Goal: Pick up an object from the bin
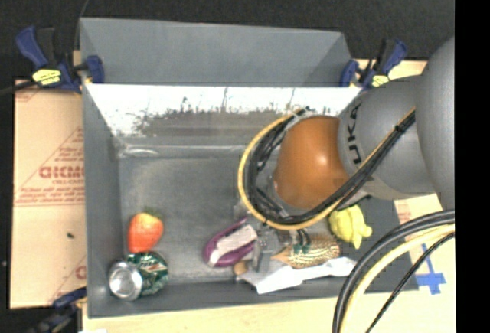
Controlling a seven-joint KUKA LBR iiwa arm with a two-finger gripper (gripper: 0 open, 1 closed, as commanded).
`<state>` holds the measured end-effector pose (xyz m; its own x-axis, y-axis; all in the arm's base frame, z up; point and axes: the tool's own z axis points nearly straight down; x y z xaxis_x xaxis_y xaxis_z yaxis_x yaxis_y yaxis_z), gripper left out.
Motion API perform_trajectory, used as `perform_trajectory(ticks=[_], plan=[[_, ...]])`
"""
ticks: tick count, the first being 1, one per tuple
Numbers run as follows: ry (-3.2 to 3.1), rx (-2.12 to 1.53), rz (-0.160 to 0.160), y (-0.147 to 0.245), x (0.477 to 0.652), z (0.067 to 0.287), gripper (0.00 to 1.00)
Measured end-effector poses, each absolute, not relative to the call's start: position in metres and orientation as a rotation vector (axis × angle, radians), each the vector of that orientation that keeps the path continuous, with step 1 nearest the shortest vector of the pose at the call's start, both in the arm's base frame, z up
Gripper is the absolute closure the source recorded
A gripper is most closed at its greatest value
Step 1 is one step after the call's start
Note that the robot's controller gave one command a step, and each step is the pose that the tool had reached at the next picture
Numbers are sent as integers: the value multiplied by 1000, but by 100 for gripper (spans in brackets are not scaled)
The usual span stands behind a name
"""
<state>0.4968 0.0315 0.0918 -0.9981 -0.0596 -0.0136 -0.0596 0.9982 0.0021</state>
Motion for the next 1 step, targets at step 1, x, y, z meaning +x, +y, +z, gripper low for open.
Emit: perform_trajectory(ticks=[1], plan=[[3124, -304, 0, 34, 502, 127, 0]])
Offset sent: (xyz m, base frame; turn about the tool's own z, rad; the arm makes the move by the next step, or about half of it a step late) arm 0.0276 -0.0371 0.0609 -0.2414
